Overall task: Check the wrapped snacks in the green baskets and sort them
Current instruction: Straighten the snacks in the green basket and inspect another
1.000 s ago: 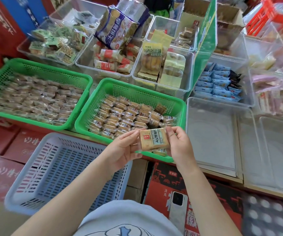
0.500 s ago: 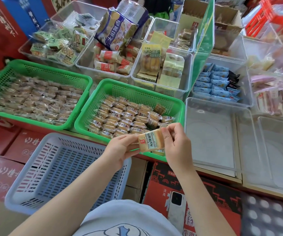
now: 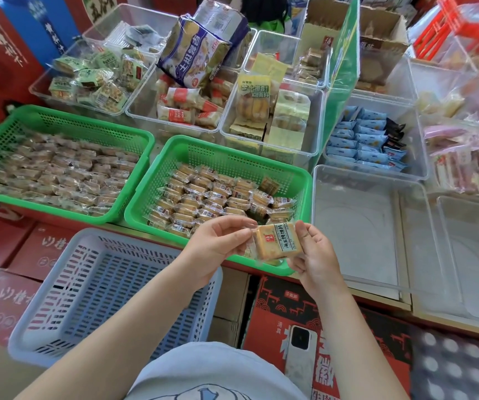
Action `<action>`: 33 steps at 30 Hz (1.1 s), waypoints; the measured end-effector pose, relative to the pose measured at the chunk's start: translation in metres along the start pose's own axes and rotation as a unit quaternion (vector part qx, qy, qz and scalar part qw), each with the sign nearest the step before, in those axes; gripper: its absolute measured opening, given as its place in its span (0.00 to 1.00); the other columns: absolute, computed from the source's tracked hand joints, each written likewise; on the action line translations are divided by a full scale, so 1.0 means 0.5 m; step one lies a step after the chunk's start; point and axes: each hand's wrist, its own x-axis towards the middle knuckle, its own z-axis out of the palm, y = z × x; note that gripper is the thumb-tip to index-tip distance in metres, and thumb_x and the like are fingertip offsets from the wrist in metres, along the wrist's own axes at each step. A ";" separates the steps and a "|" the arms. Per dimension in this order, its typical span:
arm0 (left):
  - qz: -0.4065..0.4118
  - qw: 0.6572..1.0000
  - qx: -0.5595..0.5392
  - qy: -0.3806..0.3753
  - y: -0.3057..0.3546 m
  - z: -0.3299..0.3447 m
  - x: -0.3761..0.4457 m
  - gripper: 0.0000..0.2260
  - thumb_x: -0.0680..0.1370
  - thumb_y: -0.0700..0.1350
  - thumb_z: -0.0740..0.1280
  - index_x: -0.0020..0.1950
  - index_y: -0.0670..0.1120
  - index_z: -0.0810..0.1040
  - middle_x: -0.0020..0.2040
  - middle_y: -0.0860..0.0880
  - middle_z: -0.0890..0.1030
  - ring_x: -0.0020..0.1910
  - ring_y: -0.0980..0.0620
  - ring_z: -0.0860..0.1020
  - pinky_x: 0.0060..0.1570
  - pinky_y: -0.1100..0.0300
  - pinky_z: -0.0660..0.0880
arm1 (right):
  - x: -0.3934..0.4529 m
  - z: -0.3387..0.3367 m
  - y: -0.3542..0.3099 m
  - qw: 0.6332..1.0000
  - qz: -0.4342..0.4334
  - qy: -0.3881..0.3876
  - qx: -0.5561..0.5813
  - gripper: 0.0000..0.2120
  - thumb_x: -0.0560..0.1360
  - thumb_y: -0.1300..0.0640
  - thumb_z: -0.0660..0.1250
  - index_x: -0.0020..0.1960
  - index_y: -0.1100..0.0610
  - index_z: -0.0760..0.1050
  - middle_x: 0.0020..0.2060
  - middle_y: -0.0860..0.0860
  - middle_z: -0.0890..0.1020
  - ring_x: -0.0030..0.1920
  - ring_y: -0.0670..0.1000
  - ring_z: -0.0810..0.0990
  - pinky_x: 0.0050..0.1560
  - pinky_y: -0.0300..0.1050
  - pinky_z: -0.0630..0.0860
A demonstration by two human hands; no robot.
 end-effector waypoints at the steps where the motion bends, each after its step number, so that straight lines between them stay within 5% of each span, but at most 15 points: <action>1: 0.000 1.000 0.010 0.001 -0.002 0.000 0.001 0.07 0.79 0.32 0.67 0.53 0.39 0.82 0.40 0.44 0.83 0.34 0.53 0.78 0.38 0.63 0.77 | 0.001 -0.002 0.001 1.000 0.001 -0.005 0.000 0.18 0.77 0.47 0.64 0.53 0.63 0.72 0.34 0.54 0.81 0.21 0.44 0.60 0.20 0.35 0.56; 5: -0.012 0.999 0.020 0.026 -0.014 -0.002 0.004 0.07 0.80 0.34 0.66 0.51 0.41 0.84 0.39 0.46 0.84 0.35 0.53 0.78 0.38 0.62 0.77 | 0.002 -0.002 -0.006 0.999 0.002 -0.035 -0.016 0.21 0.78 0.48 0.63 0.60 0.64 0.74 0.38 0.57 0.80 0.22 0.44 0.61 0.20 0.35 0.58; 11: -0.051 0.987 0.029 0.151 -0.050 -0.008 0.022 0.07 0.80 0.38 0.69 0.57 0.43 0.79 0.46 0.45 0.87 0.44 0.46 0.82 0.42 0.56 0.79 | 0.008 0.044 -0.009 0.995 0.021 0.020 -0.097 0.08 0.82 0.57 0.63 0.57 0.61 0.74 0.48 0.61 0.85 0.35 0.49 0.84 0.22 0.34 0.70; 14: -0.027 0.987 0.075 0.142 -0.050 -0.007 0.019 0.03 0.81 0.41 0.69 0.54 0.46 0.80 0.48 0.48 0.87 0.48 0.49 0.84 0.43 0.58 0.80 | 0.018 0.056 -0.005 0.992 0.032 0.071 -0.096 0.10 0.83 0.56 0.63 0.58 0.64 0.74 0.49 0.61 0.84 0.33 0.47 0.82 0.21 0.34 0.69; 18: 0.039 0.973 0.203 0.106 -0.055 -0.011 0.010 0.08 0.77 0.47 0.74 0.55 0.50 0.82 0.49 0.54 0.86 0.49 0.55 0.84 0.48 0.61 0.81 | 0.033 0.051 -0.003 0.991 0.053 0.108 -0.061 0.11 0.84 0.58 0.62 0.58 0.66 0.73 0.38 0.58 0.82 0.19 0.42 0.70 0.18 0.35 0.63; 25: 0.115 0.936 0.294 0.156 -0.072 -0.026 0.024 0.05 0.76 0.43 0.75 0.43 0.52 0.84 0.49 0.57 0.83 0.51 0.63 0.79 0.53 0.61 0.75 | 0.034 0.044 0.013 0.991 0.090 0.094 -0.041 0.12 0.84 0.58 0.60 0.56 0.67 0.75 0.24 0.49 0.74 0.21 0.46 0.64 0.20 0.37 0.61; 31: -0.004 0.983 0.138 0.119 -0.055 -0.031 0.037 0.04 0.79 0.42 0.71 0.45 0.45 0.83 0.55 0.47 0.84 0.57 0.42 0.81 0.62 0.43 0.78 | 0.037 0.029 0.013 0.988 0.092 0.054 -0.113 0.16 0.81 0.47 0.64 0.60 0.58 0.76 0.51 0.56 0.81 0.50 0.53 0.80 0.47 0.51 0.79; 33: -0.031 0.992 0.081 0.089 -0.049 -0.024 0.037 0.05 0.81 0.40 0.69 0.45 0.44 0.79 0.52 0.44 0.84 0.55 0.42 0.82 0.61 0.44 0.79 | 0.038 0.021 0.009 0.991 0.087 0.010 -0.101 0.18 0.81 0.45 0.64 0.61 0.58 0.75 0.55 0.59 0.82 0.56 0.57 0.80 0.53 0.54 0.79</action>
